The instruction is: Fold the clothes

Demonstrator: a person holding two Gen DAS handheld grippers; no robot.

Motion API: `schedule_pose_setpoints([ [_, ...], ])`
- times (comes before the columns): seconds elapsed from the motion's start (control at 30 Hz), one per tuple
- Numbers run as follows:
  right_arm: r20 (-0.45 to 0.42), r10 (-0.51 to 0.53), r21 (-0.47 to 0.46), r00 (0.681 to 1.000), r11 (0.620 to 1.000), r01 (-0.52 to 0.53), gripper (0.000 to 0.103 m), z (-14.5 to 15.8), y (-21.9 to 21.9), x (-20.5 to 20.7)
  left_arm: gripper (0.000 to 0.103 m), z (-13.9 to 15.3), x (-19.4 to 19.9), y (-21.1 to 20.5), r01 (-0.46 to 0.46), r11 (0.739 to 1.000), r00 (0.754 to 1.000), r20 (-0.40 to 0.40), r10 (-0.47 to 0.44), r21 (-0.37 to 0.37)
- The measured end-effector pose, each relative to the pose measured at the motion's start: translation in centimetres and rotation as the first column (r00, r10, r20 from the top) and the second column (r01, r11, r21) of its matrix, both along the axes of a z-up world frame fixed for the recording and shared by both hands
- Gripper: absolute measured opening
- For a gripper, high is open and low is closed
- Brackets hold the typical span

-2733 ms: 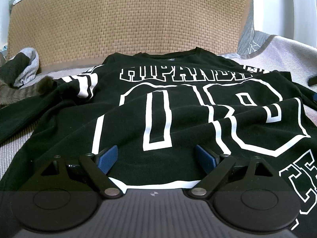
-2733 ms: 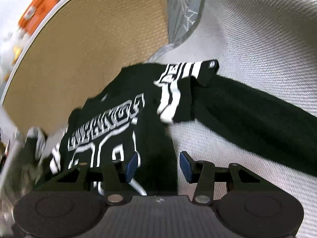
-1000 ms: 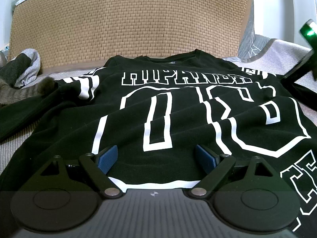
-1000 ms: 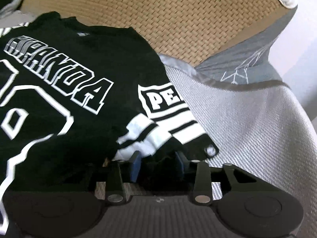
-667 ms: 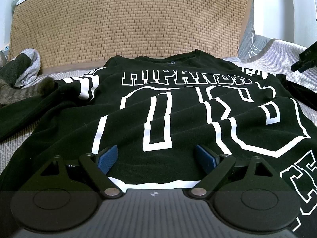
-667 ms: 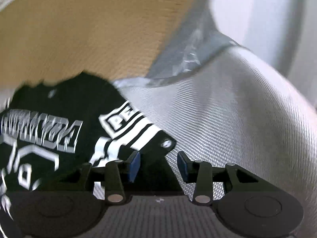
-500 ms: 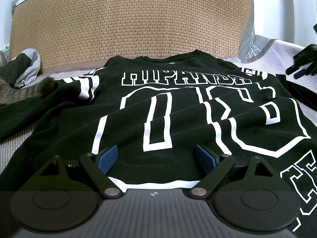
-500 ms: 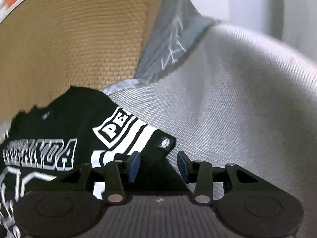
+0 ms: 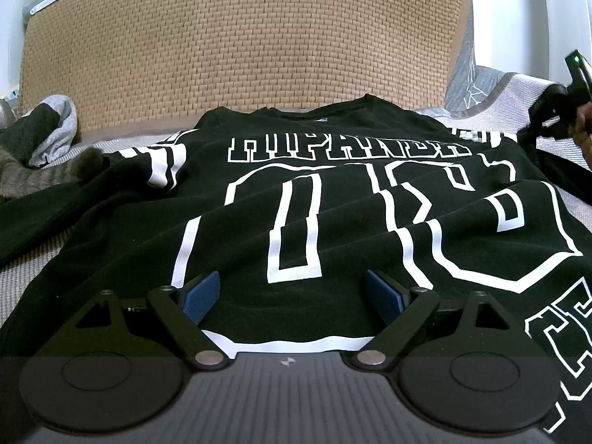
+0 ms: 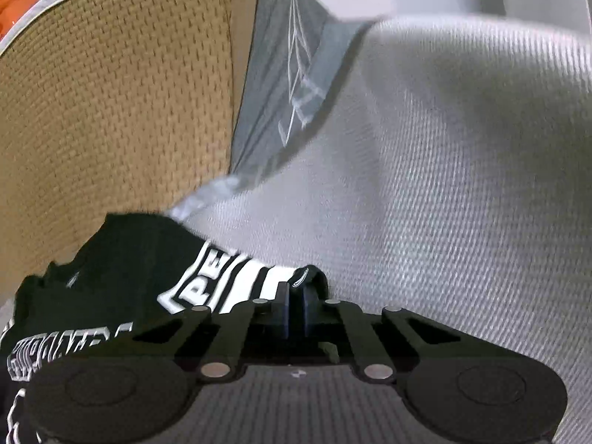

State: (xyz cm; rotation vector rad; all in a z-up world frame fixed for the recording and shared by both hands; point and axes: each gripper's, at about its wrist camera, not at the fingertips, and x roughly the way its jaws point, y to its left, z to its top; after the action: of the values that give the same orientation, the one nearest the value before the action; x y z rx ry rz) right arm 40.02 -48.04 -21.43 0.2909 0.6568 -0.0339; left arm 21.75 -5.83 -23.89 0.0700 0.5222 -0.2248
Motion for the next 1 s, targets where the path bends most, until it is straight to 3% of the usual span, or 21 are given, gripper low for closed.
schedule_pose_setpoints([
  [0.2,0.031,0.063,-0.132,0.998,0.989,-0.058,0.006,3.1,1.3,2.7,0.089,-0.1,0.0,0.1,0.001,1.0,1.0,0.001,-0.001,0.0],
  [0.33,0.017,0.05,-0.13,0.999,0.99,-0.047,0.008,2.9,2.0,3.8,0.088,-0.1,0.1,0.0,0.001,1.0,1.0,0.001,-0.001,-0.002],
  [0.4,0.014,0.035,-0.112,0.999,0.993,-0.033,0.015,2.4,1.8,3.4,0.088,-0.1,0.1,0.0,0.001,1.0,1.0,0.0,-0.001,-0.004],
  [0.5,0.009,0.011,-0.039,1.0,0.999,-0.01,0.032,1.9,0.5,2.2,0.088,-0.1,0.0,0.0,0.001,1.0,1.0,0.0,-0.001,-0.006],
  [0.67,0.012,0.016,0.029,1.0,0.999,-0.016,0.042,2.2,-0.9,-1.7,0.088,-0.1,0.0,0.0,0.0,1.0,1.0,0.001,0.0,-0.007],
  [0.83,-0.01,0.067,0.018,0.998,0.998,-0.067,0.043,2.2,-0.9,-6.3,0.088,-0.1,0.1,0.2,-0.001,1.0,1.0,-0.001,0.001,-0.007],
  [1.0,-0.079,0.071,-0.063,0.994,0.995,-0.076,0.043,1.6,-1.2,-10.4,0.088,-0.1,0.0,0.2,-0.002,1.0,1.0,-0.001,0.002,-0.005],
])
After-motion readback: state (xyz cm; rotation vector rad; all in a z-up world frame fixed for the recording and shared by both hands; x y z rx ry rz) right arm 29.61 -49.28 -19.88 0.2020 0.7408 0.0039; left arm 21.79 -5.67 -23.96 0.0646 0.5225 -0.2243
